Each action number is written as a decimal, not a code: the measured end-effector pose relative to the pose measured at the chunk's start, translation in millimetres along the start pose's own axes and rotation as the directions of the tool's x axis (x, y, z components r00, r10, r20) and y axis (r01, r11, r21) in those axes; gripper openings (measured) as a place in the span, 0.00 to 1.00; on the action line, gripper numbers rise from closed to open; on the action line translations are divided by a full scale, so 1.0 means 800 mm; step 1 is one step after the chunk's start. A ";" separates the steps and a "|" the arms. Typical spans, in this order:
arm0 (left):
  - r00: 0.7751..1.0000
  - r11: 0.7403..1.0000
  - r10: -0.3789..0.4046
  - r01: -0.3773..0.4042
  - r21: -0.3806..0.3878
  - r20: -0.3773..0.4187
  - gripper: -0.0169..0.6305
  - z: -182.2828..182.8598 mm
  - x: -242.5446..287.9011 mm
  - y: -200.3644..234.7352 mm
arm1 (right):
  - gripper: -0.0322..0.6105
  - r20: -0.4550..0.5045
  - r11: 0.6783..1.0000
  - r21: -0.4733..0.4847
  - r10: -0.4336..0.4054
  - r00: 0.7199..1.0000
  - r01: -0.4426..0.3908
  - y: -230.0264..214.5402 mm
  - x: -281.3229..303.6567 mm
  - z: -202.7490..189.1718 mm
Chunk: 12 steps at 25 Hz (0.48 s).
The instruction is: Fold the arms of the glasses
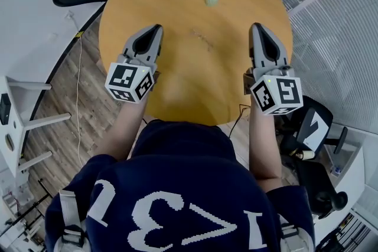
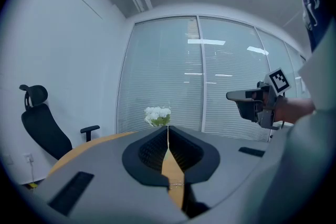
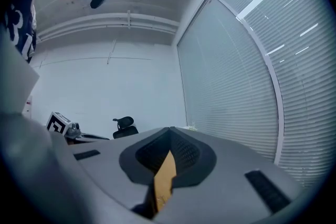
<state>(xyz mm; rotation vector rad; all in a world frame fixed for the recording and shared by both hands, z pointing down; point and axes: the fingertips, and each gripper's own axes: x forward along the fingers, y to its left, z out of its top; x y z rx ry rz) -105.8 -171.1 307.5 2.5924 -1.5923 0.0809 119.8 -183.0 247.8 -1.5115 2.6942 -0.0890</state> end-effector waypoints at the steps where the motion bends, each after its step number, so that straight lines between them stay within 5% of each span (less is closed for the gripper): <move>1: 1.000 1.000 0.000 0.000 0.005 0.005 0.06 0.003 -0.001 -0.001 | 0.09 0.003 1.000 -0.004 -0.003 1.000 0.003 0.001 -0.001 0.002; 12: 0.999 0.999 -0.001 -0.001 0.036 0.045 0.06 0.025 -0.007 -0.010 | 0.09 0.010 0.999 -0.038 -0.026 1.000 0.026 0.001 -0.007 0.006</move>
